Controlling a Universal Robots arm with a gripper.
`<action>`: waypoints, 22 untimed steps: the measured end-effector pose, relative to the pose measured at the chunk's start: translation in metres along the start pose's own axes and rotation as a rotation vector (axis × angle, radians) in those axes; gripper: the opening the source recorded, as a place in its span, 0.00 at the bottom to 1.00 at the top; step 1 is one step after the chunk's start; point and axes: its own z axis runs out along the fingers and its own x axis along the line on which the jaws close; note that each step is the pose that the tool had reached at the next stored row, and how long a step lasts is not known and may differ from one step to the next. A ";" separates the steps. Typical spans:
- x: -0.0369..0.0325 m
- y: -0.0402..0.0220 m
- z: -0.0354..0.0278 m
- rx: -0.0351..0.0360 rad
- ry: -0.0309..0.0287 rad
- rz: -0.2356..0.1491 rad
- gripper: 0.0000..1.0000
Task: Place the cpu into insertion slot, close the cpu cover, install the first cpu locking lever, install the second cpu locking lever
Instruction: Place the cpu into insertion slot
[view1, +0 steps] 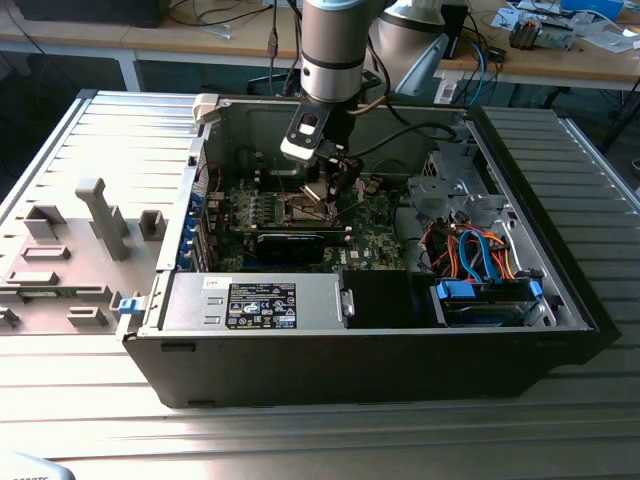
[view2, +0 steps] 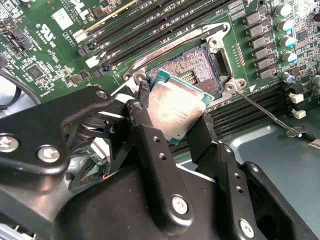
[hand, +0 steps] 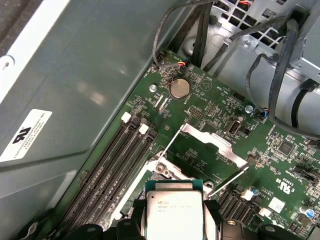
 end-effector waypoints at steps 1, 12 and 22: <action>0.0000 0.0000 0.0000 0.0000 0.0000 0.002 0.54; 0.0000 0.0000 0.0005 -0.0005 -0.0007 0.026 0.54; 0.0000 -0.0001 0.0015 -0.0016 -0.0026 0.090 0.54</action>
